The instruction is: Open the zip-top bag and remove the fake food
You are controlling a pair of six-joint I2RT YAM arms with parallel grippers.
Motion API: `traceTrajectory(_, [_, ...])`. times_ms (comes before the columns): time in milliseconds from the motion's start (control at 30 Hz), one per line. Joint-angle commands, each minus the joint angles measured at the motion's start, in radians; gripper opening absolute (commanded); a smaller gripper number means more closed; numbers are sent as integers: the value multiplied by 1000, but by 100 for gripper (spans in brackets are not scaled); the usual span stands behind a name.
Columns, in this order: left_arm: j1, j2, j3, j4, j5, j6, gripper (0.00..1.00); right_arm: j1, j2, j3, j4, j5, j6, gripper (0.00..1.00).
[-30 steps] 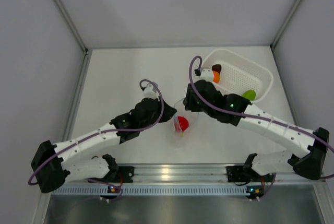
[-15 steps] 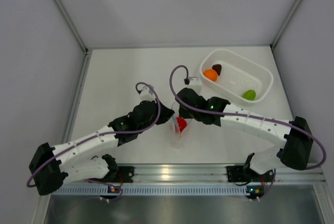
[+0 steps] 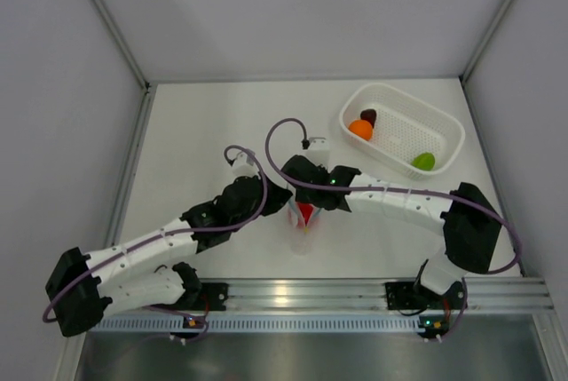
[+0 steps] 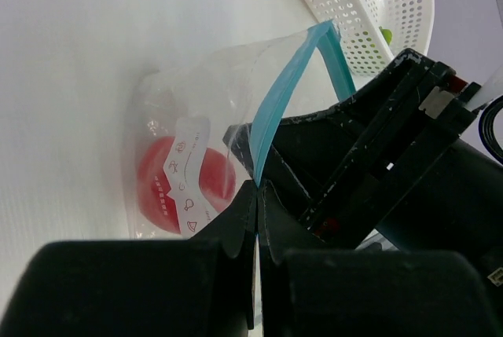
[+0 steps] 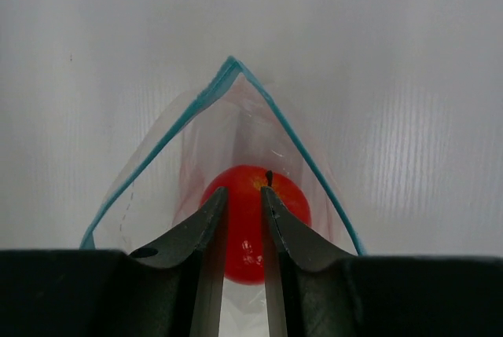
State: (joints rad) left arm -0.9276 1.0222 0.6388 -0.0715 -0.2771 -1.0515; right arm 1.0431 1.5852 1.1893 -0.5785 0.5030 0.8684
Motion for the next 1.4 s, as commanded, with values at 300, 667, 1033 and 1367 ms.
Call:
traceTrajectory(300, [-2, -42, -16, 39, -10, -7, 0, 34, 47, 85, 100, 37, 43, 23])
traceTrajectory(667, [-8, -82, -47, 41, -45, -62, 0, 43, 79, 29, 201, 42, 89, 19])
traceTrajectory(1033, [-7, -149, -68, -17, -126, -44, 0, 54, 93, -43, 186, 46, 72, 25])
traceTrajectory(1367, [-8, -142, -94, -25, -131, -65, 0, 110, 68, -68, 127, 20, 63, 57])
